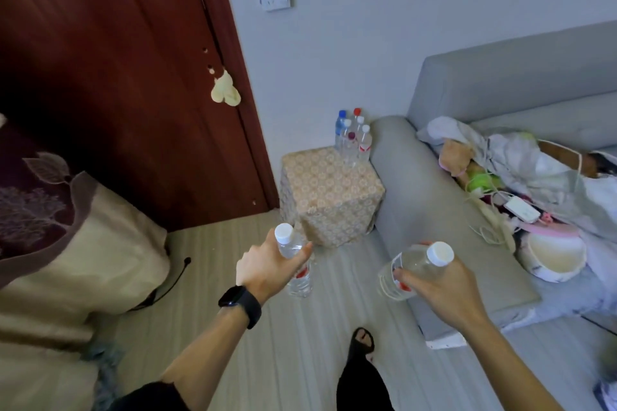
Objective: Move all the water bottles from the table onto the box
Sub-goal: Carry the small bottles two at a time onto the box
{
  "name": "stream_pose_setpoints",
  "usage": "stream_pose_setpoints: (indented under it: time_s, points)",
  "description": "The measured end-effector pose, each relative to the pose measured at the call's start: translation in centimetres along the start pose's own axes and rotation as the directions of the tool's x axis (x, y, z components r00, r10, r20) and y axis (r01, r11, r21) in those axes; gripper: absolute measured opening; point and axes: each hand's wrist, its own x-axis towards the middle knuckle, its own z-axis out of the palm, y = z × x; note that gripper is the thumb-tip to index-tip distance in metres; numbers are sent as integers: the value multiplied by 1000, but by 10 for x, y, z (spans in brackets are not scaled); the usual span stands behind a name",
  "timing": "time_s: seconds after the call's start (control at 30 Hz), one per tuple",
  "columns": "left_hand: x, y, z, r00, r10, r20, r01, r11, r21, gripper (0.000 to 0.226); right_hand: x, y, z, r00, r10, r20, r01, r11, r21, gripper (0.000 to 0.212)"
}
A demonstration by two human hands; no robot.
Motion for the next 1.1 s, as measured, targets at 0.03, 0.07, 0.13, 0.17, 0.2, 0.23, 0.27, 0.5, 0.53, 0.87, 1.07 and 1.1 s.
stream_pose_setpoints:
  time_s: [0.03, 0.07, 0.13, 0.17, 0.2, 0.23, 0.27, 0.5, 0.53, 0.87, 1.07, 1.1]
  points:
    - [21, 7, 4, 1000, -7, 2, 7, 1000, -6, 73, 22, -2, 1, 1000, 7, 9, -7, 1000, -5, 39]
    - [41, 14, 6, 1000, -16, 4, 16, 1000, -10, 74, 44, -3, 0, 1000, 12, 24, -12, 1000, -14, 41]
    - [82, 30, 8, 1000, -29, 11, 29, 1000, -10, 74, 87, -7, -1, 999, 14, 48, -13, 1000, -26, 45]
    - [101, 38, 10, 999, -46, 16, 47, 999, -17, 74, 108, -9, -3, 998, 16, 60, -15, 999, -29, 47]
    - [120, 45, 12, 998, -68, 14, 69, 997, -29, 74, 131, -14, -3, 997, 18, 75, -15, 999, -38, 51]
    - [137, 51, 13, 996, -85, 10, 86, 995, -45, 75, 151, -19, -3, 996, 21, 89, -16, 999, -51, 55]
    - [153, 55, 14, 995, -97, 5, 97, 993, -63, 76, 172, -22, -2, 995, 23, 101, -16, 998, -65, 57]
    - [276, 66, 35, 981, -186, 53, 191, 975, -110, 80, 320, -46, 34, 980, 19, 198, 6, 992, -127, 62]
    - [295, 64, 40, 977, -199, 73, 206, 972, -112, 82, 338, -50, 43, 975, 18, 223, 14, 990, -139, 62]
    - [471, 39, 85, 914, -136, 383, 267, 911, -313, 62, 492, -76, 147, 944, 80, 320, -5, 973, -230, 64]
    - [537, 36, 137, 834, -138, 534, 401, 817, -415, 67, 571, -39, 207, 928, 214, 306, -111, 940, -321, 76]
    - [546, 34, 150, 822, -153, 549, 432, 795, -425, 68, 583, -30, 218, 924, 226, 310, -123, 940, -319, 77]
